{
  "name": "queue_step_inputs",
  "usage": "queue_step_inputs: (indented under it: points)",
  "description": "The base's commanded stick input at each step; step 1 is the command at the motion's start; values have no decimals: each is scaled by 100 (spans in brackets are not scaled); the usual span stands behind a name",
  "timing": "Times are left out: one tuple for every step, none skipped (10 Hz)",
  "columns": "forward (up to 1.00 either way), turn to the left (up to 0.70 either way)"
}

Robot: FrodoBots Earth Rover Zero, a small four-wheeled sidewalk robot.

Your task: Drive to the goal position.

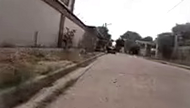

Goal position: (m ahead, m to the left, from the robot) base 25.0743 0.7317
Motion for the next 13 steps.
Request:
queue_step_inputs:
  points:
    - [70, -11]
    - [70, -28]
    - [70, -33]
    - [70, -2]
    - [70, 0]
    - [70, 0]
    - [70, 0]
    - [70, 0]
    - [70, 0]
    - [70, 0]
    - [70, -2]
    - [70, 0]
    - [70, 0]
